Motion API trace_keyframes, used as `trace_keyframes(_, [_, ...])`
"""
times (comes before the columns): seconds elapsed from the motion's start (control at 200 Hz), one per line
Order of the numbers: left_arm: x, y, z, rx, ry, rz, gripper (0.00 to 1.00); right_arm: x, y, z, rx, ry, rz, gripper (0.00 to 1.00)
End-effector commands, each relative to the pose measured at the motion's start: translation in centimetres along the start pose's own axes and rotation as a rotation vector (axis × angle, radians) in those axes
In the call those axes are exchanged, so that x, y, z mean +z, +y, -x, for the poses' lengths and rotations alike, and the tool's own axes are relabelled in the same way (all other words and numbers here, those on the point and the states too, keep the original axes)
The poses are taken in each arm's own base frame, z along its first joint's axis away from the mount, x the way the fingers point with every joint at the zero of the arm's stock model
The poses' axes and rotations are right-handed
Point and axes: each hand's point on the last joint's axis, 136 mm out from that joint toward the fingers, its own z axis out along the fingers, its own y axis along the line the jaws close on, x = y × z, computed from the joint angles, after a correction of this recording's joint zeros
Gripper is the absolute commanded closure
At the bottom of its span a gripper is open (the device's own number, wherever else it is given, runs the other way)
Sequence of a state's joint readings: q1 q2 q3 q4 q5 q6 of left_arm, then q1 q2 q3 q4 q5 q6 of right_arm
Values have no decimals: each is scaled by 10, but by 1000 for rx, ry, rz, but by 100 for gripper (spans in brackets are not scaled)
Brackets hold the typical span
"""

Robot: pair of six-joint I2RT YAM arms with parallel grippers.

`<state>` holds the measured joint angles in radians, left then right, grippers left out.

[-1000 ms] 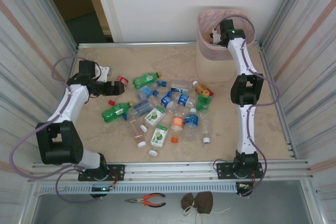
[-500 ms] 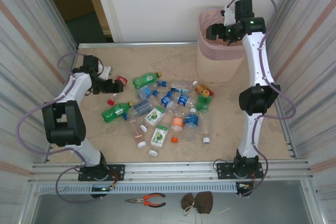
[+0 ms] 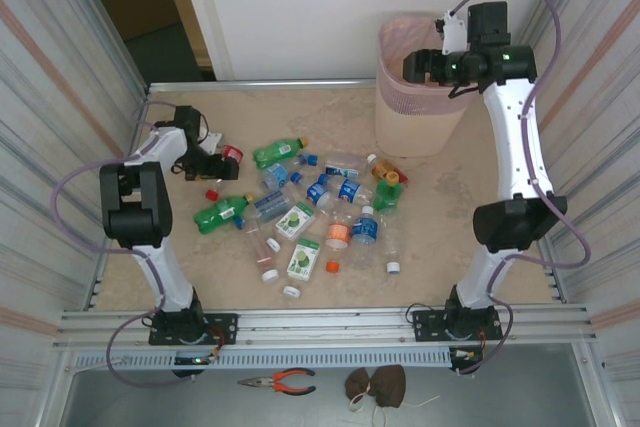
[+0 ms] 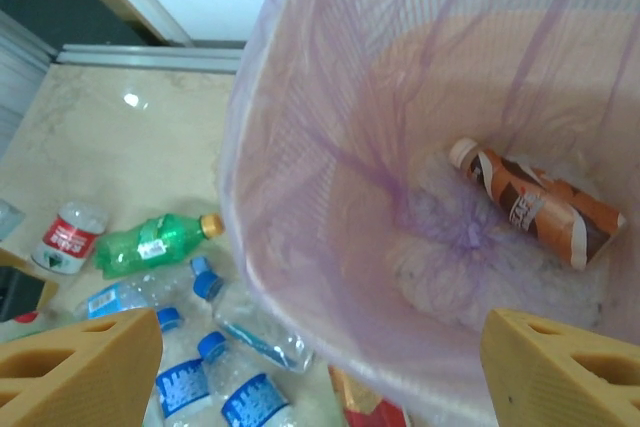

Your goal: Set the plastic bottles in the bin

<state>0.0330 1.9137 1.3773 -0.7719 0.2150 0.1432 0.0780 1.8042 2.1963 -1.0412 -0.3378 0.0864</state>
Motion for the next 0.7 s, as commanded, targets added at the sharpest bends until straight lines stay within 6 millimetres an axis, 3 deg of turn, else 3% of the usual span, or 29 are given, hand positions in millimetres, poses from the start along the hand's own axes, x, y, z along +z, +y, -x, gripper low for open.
trace_keyframes(0.0, [2,-2,-2,23,31,-6,20,-19,7,0,14,-54,1,18])
trace_keyframes(0.22, [13,-4,-8,39,79,-2,33,-23,6,-25,46,-43,2,19])
trace_keyframes(0.411, [9,-7,-9,53,79,6,46,-29,8,-40,64,-36,-4,19])
trace_keyframes(0.551, [-3,-7,-7,56,49,21,49,-37,16,-46,59,-44,0,19])
trace_keyframes(0.691, [-32,-17,3,65,-39,7,50,-44,28,-50,61,-60,16,20])
